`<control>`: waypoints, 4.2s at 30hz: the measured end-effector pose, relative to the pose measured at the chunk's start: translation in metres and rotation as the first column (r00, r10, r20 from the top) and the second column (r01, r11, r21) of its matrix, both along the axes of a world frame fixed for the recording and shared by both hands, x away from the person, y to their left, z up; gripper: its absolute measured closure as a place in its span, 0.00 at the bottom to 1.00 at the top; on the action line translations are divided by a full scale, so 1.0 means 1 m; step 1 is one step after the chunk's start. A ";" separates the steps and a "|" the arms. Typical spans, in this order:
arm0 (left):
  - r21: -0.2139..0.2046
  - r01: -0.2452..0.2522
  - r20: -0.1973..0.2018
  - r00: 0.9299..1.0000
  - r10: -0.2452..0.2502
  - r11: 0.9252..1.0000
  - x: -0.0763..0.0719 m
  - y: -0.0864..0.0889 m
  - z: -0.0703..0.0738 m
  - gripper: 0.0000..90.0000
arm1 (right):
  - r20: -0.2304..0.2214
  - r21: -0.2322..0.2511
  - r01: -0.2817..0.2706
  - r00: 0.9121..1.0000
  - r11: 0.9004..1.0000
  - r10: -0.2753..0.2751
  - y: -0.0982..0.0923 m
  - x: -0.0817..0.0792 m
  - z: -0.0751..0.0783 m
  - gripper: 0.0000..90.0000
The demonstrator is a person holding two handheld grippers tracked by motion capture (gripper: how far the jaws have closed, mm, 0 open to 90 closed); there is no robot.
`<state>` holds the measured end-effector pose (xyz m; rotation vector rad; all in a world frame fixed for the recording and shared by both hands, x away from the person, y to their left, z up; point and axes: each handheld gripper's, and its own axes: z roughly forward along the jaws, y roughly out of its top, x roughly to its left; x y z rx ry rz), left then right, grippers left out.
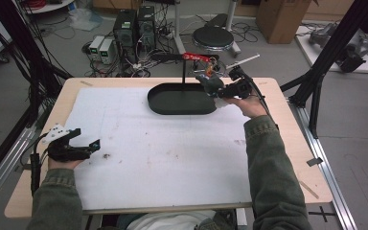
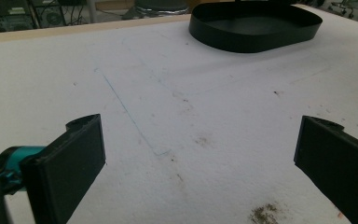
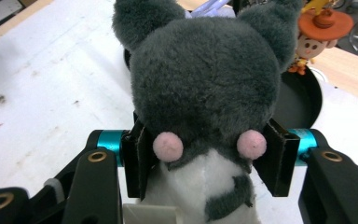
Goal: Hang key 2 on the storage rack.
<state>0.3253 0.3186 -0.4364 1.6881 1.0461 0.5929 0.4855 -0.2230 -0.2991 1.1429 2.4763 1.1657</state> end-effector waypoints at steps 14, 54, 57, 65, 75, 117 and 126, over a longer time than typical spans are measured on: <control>-0.003 -0.002 0.004 1.000 0.002 1.000 0.000 0.000 0.000 0.03 | 0.007 -0.021 -0.009 1.000 1.000 0.009 0.009 0.018 0.016 0.51; -0.002 -0.003 0.003 1.000 0.003 1.000 0.000 0.001 0.000 0.03 | 0.074 -0.112 0.088 0.994 0.990 -0.080 0.033 0.055 -0.005 0.50; -0.001 -0.003 0.002 1.000 0.003 1.000 0.000 0.001 0.000 0.03 | 0.071 -0.133 0.107 0.993 0.985 -0.098 0.032 0.057 -0.008 0.49; -0.004 -0.003 0.004 1.000 0.003 1.000 0.000 0.001 0.000 0.03 | 0.018 -0.154 0.111 0.994 0.982 -0.110 0.032 0.057 -0.012 0.35; -0.005 -0.003 0.005 1.000 0.003 1.000 0.000 0.001 0.000 0.03 | 0.024 -0.144 0.081 0.997 0.986 -0.078 0.032 0.054 -0.011 0.11; -0.002 -0.003 -0.002 1.000 0.003 1.000 -0.001 0.000 0.000 0.03 | 0.054 -0.107 0.120 0.992 0.987 -0.114 -0.021 -0.011 -0.034 0.01; -0.002 0.001 -0.001 1.000 -0.001 1.000 -0.001 0.000 0.000 0.03 | 0.067 -0.092 0.140 0.989 0.986 -0.134 -0.032 -0.027 -0.039 0.01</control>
